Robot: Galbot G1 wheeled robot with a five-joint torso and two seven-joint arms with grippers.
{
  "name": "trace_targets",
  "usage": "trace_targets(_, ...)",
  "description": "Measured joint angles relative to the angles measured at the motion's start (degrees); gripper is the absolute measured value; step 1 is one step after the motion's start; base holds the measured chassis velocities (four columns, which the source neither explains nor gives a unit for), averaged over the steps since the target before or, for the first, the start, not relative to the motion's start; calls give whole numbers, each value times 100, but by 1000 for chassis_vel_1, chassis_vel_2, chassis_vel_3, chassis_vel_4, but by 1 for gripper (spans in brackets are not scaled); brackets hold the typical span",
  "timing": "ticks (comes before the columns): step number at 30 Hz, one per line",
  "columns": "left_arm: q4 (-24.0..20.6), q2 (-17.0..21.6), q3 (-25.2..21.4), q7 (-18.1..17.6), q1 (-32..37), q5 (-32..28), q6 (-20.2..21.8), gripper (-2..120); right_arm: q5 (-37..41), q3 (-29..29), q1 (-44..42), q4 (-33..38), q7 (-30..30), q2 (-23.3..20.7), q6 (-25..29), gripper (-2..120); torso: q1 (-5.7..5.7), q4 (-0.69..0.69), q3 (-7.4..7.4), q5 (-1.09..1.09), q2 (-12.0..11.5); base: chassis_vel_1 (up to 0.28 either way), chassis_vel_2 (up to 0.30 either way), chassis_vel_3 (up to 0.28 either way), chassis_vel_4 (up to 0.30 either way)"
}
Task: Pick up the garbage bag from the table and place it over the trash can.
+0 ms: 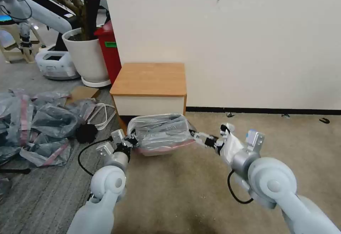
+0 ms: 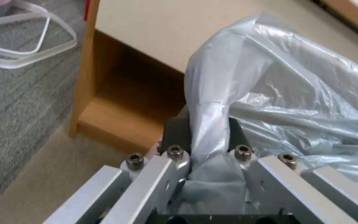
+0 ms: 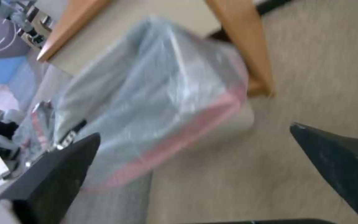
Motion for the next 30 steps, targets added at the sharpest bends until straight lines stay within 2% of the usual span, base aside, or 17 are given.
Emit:
trace_targets(5, -139, 27, -15, 0, 14, -79, 6, 6, 317, -17, -157, -138, 35, 404, -101, 114, 0, 0, 0, -1, 0, 0, 0, 0, 0)
trace_targets(10, -248, 59, -33, 1, 66, -121, 25, 6, 607, -40, -167, -290, -32, 780, -309, 113, 0, 1, 0, -1, 0, 0, 0, 0, 0)
trace_targets(18, -353, 82, -67, 0, 142, -140, 34, 6, 680, -105, -110, -451, -363, 993, -457, 102, 0, 0, 0, -1, 0, 0, 0, 0, 0)
trace_targets(30, -437, 115, -109, 0, 226, -163, 43, 6, 625, -96, 65, -822, -680, 1221, -451, 100, 0, 0, 0, 0, 0, 0, 0, 0, 0)
